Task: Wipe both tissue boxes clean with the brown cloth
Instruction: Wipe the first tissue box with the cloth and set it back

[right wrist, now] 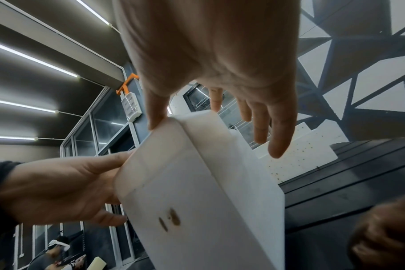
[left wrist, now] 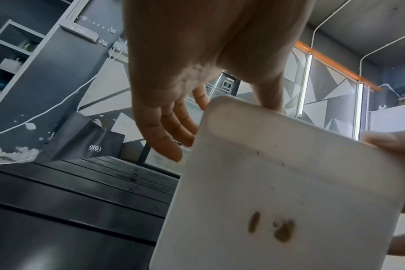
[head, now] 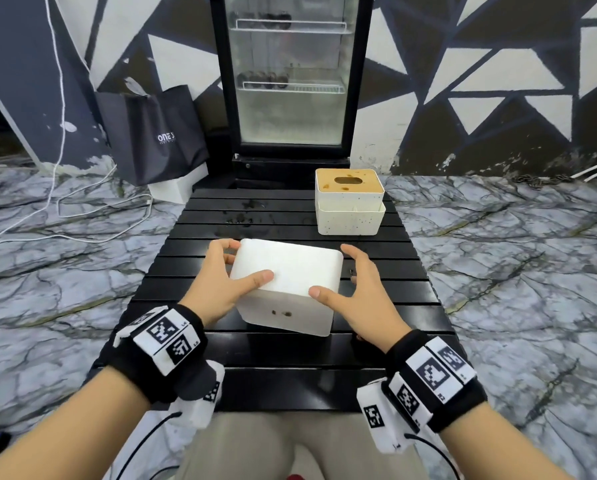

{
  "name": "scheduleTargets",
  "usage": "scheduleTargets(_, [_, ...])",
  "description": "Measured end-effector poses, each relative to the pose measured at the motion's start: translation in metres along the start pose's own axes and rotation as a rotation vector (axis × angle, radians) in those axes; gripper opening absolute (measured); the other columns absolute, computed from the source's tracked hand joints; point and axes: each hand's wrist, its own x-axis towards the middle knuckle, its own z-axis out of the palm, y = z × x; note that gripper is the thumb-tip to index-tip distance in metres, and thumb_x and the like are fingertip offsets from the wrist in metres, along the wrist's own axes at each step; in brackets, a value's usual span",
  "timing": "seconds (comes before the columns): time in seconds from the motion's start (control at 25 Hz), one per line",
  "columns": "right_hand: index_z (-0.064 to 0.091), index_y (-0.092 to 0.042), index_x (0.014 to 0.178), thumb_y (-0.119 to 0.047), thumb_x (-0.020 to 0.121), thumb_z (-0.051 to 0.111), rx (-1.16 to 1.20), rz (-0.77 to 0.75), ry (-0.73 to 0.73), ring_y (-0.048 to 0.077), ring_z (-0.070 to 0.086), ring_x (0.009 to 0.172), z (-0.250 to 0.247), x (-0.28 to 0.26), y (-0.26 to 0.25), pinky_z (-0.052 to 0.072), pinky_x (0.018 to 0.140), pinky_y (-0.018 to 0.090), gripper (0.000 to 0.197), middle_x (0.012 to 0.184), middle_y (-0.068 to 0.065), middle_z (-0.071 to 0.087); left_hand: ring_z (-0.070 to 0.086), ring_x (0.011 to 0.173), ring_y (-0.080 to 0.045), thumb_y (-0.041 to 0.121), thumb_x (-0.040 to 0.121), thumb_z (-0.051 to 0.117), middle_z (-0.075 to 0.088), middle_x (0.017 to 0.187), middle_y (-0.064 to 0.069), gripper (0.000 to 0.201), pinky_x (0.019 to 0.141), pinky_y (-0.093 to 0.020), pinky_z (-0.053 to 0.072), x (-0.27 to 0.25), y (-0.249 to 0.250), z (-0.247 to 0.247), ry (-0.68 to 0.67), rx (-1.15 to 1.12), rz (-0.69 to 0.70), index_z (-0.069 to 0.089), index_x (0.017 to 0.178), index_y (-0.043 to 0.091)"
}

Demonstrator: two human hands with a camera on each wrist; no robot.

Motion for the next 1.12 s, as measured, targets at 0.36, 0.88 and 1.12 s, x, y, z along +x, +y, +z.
scheduleTargets(0.36, [0.023, -0.046, 0.13, -0.019, 0.06, 0.083, 0.278, 0.152, -0.266, 0.024, 0.057, 0.111, -0.002, -0.014, 0.01, 0.047, 0.096, 0.043, 0.096, 0.128, 0.001, 0.049, 0.06, 0.1, -0.002, 0.042, 0.041, 0.089, 0.059, 0.115, 0.008, 0.129, 0.085, -0.013, 0.045, -0.023, -0.012, -0.028, -0.354, 0.12, -0.044, 0.008, 0.14, 0.047])
scheduleTargets(0.88, [0.035, -0.023, 0.096, 0.012, 0.068, 0.062, 0.188, 0.082, -0.261, 0.017, 0.059, 0.086, -0.002, -0.025, 0.034, 0.051, 0.068, 0.034, 0.053, 0.103, 0.0, 0.053, 0.064, 0.098, -0.002, 0.01, 0.069, 0.081, 0.053, 0.121, 0.014, 0.061, 0.077, -0.014, 0.05, -0.049, -0.038, -0.01, -0.278, 0.132, 0.086, 0.037, 0.105, 0.032])
scheduleTargets(1.12, [0.036, -0.038, 0.089, -0.005, 0.057, 0.068, 0.116, 0.068, -0.263, 0.023, 0.057, 0.087, 0.001, -0.031, 0.05, 0.052, 0.078, 0.051, 0.056, 0.105, -0.006, 0.048, 0.057, 0.112, -0.004, 0.017, 0.067, 0.083, 0.053, 0.123, 0.013, 0.072, 0.086, -0.009, 0.041, -0.055, -0.049, -0.001, -0.262, 0.214, 0.09, 0.035, 0.116, 0.038])
